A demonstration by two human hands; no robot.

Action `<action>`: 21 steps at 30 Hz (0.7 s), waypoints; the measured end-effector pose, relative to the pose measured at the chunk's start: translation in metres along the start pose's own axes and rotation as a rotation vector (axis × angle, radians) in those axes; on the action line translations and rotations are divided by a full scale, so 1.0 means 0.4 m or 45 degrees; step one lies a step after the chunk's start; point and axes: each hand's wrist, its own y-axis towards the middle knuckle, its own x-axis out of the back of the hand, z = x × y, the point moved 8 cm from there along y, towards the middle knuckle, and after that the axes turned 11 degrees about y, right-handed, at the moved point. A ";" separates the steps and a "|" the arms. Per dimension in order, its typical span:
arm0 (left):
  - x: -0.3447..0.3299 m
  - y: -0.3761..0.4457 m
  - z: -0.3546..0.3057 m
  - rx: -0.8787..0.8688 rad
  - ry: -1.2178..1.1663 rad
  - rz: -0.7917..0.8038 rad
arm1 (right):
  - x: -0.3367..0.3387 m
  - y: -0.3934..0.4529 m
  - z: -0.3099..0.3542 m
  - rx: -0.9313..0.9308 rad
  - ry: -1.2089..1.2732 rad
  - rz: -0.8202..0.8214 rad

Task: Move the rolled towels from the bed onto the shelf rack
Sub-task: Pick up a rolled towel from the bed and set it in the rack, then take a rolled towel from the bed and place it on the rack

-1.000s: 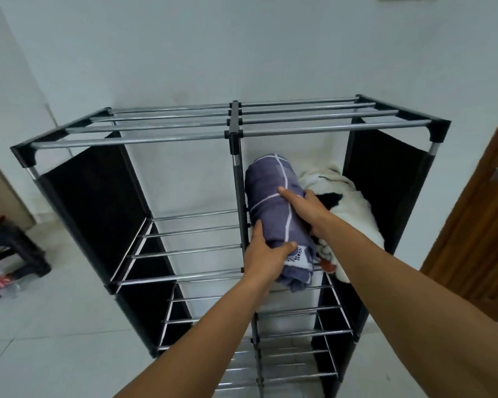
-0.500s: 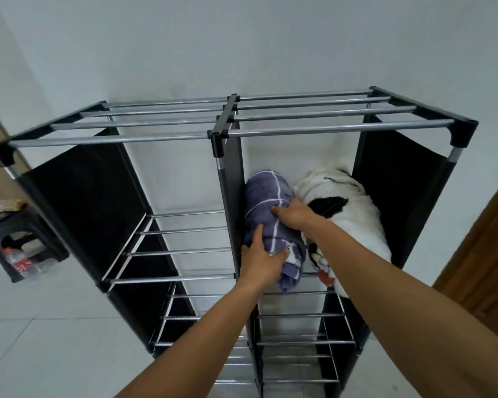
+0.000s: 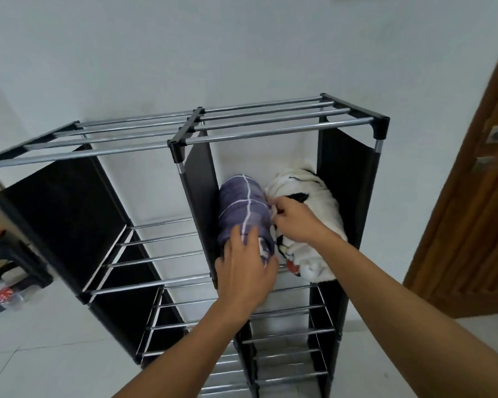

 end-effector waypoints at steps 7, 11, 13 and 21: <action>-0.008 -0.130 -0.178 -0.538 -0.179 -0.079 | 0.130 -0.343 -0.153 -0.163 0.222 -0.436; -0.068 -0.226 -0.345 -0.920 -0.277 0.125 | 0.240 -0.604 -0.222 -0.380 0.155 -0.777; -0.087 -0.312 -0.452 -1.138 -0.320 0.229 | 0.289 -0.783 -0.232 -0.509 0.139 -0.991; -0.073 -1.015 -0.728 -2.032 -0.460 0.831 | 0.185 -1.666 -0.117 -1.063 -0.008 -1.863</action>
